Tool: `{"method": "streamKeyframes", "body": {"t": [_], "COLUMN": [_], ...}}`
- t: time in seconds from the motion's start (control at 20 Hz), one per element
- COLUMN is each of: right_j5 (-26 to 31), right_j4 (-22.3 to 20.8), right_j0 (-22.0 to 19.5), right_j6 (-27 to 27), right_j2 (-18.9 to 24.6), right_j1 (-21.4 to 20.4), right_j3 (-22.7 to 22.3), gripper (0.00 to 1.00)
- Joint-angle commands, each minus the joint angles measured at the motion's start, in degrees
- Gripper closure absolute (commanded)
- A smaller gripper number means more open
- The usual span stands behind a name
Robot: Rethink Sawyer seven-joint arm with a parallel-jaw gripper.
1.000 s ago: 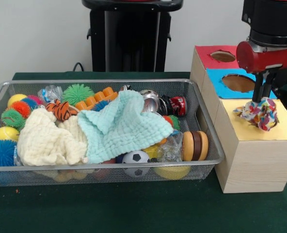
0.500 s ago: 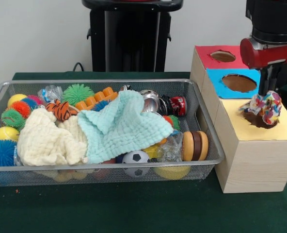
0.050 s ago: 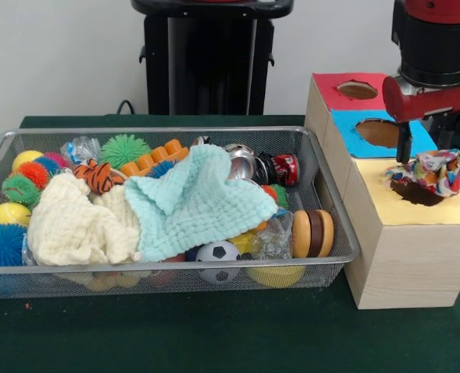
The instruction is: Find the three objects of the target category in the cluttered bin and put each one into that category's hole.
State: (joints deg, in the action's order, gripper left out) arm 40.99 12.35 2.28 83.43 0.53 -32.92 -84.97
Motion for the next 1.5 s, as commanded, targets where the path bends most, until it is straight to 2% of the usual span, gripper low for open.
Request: {"method": "streamKeyframes", "body": {"t": [0.05, 0.3, 0.4, 0.45, 0.85, 1.2, 1.35, 1.5], "right_j5": [0.86, 6.44, 6.42, 5.46, 4.09, 5.55, 8.92, 15.98], "right_j4": [-0.23, -0.39, 0.10, 0.42, 0.94, 0.43, -1.15, -3.14], "right_j0": [-0.85, -0.05, -0.16, -0.23, 0.27, 0.28, 0.38, 0.53], "right_j6": [9.44, 10.71, 11.11, 11.31, 12.16, 11.92, 10.69, 9.32], "right_j2": [2.52, 1.23, 1.56, 1.76, 1.87, 1.18, 0.19, -1.16], "right_j1": [1.54, 0.73, 1.03, 1.12, 0.67, 0.25, -0.13, -1.65], "right_j3": [-5.79, -3.54, -3.31, -3.55, -3.46, -3.09, -2.74, -2.50], "gripper": [0.00, 0.00, 0.00, 1.00, 1.00, 1.00, 1.00, 1.00]}}
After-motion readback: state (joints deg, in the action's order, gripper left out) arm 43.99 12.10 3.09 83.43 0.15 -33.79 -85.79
